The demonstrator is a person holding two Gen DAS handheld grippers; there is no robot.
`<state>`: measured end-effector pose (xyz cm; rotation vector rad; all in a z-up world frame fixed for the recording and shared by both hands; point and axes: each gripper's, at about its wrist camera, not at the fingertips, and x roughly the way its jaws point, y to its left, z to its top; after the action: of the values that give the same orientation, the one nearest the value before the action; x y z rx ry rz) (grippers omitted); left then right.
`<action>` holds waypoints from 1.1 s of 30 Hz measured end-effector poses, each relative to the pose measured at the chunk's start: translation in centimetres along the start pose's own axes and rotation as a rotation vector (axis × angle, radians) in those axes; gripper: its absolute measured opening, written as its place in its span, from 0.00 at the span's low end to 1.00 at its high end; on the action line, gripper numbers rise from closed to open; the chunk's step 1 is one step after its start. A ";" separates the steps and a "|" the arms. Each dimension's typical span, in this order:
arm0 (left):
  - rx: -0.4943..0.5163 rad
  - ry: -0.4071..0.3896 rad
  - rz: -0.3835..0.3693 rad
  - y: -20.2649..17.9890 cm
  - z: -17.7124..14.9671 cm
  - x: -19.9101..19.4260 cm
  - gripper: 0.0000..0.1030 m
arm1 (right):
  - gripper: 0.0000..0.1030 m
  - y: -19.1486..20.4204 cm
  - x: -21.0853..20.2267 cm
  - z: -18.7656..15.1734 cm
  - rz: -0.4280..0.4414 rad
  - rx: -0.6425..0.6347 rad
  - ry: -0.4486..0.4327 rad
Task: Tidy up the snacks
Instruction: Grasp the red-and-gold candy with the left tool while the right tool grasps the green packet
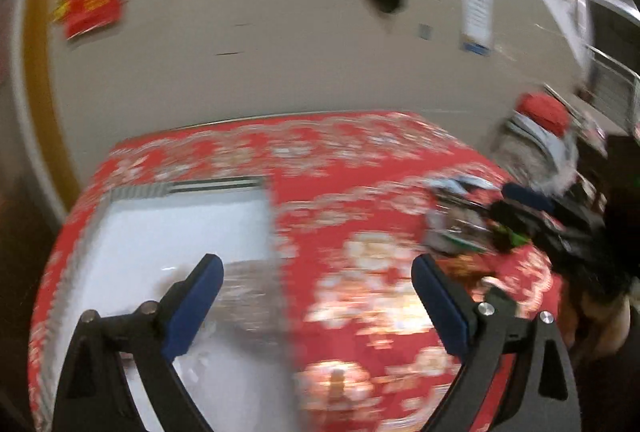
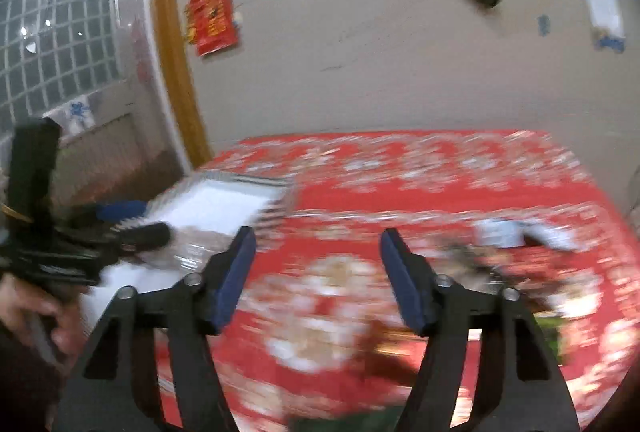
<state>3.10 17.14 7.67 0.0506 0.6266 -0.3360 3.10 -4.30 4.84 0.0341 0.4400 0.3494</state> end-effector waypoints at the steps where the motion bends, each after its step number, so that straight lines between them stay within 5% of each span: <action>1: 0.032 0.011 -0.013 -1.5 0.0 0.5 0.94 | 0.64 -1.4 -0.7 -0.2 -0.027 -0.001 0.000; 7: 0.169 0.168 -0.111 -9.3 -0.3 6.5 0.95 | 0.68 -10.3 -3.7 -1.9 -0.169 0.162 0.086; 11: 0.244 0.209 -0.115 -12.4 -0.4 9.1 0.95 | 0.68 -13.5 -2.5 -3.0 -0.152 0.352 0.195; 21: 0.232 0.235 -0.140 -13.6 -0.6 11.6 0.94 | 0.68 -11.8 0.7 -3.9 -0.174 0.251 0.309; 25: 0.198 0.261 -0.161 -12.9 -0.5 12.3 0.84 | 0.67 -11.9 1.7 -3.7 -0.179 0.253 0.327; 28: 0.180 0.259 -0.175 -12.6 -0.4 12.2 0.82 | 0.53 -12.2 2.6 -3.8 -0.172 0.271 0.353; 30: 0.169 0.245 -0.157 -12.3 -0.3 12.0 0.71 | 0.44 -12.1 2.9 -3.8 -0.167 0.266 0.358; 33: 0.137 0.253 -0.185 -11.6 -0.2 11.7 0.66 | 0.42 -11.9 2.8 -3.9 -0.167 0.253 0.346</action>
<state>8.06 2.76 1.31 0.1686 0.8607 -0.5567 7.67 -14.65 -1.08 0.1843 0.8232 0.1322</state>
